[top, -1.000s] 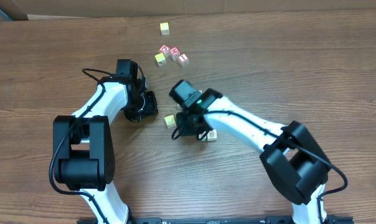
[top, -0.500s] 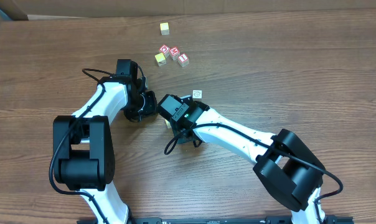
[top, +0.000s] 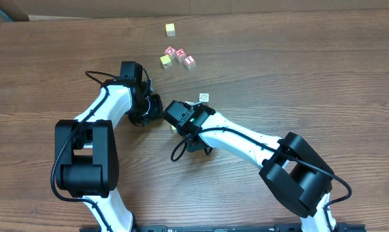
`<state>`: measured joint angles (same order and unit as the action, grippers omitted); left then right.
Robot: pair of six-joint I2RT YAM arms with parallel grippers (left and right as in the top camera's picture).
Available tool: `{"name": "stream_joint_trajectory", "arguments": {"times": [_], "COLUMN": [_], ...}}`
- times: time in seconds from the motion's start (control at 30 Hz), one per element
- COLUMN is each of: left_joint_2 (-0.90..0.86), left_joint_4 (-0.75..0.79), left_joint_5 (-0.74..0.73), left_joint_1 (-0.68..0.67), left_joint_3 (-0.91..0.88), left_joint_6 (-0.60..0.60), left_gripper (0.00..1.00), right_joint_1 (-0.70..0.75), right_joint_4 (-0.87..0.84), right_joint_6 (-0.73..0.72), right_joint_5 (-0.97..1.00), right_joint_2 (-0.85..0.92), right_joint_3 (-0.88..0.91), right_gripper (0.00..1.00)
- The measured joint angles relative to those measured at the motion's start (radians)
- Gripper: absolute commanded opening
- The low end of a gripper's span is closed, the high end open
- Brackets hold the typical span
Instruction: Flip 5 blocks
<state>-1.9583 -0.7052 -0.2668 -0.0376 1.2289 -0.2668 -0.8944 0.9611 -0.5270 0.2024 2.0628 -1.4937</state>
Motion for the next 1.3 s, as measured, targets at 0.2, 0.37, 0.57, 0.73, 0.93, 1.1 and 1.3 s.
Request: {"name": "stream_joint_trajectory", "arguments": {"times": [0.2, 0.37, 0.57, 0.73, 0.93, 1.1, 1.3], "left_joint_2": [0.000, 0.000, 0.000, 0.000, 0.000, 0.000, 0.000], "left_joint_4": [0.001, 0.002, 0.001, -0.002, 0.029, 0.044, 0.092], "left_joint_5": [0.006, 0.020, 0.025, 0.026, 0.024, 0.020, 0.022], "left_joint_1": [0.000, 0.000, 0.000, 0.000, 0.000, -0.023, -0.113], "left_joint_3": [0.000, 0.000, 0.000, 0.000, 0.000, 0.000, 0.001], "left_joint_6": [-0.002, 0.001, 0.004, 0.004, 0.004, 0.004, 0.004], "left_gripper": [0.12, 0.04, 0.04, 0.04, 0.04, 0.04, 0.04], "right_joint_1": [0.002, 0.026, 0.136, 0.277, 0.466, 0.609, 0.743], "right_joint_4": [-0.026, 0.024, 0.062, 0.164, 0.211, 0.211, 0.209], "right_joint_6": [0.000, 0.000, 0.000, -0.005, -0.023, -0.023, -0.024], "right_joint_5": [-0.003, -0.008, -0.068, -0.178, -0.233, -0.248, -0.229], "right_joint_2": [0.000, 0.000, -0.046, -0.085, -0.085, -0.085, -0.085], "right_joint_3": [0.000, -0.043, -0.103, -0.110, -0.110, -0.110, -0.106], "right_gripper": [0.04, 0.04, 0.04, 0.04, 0.04, 0.04, 0.04]}}
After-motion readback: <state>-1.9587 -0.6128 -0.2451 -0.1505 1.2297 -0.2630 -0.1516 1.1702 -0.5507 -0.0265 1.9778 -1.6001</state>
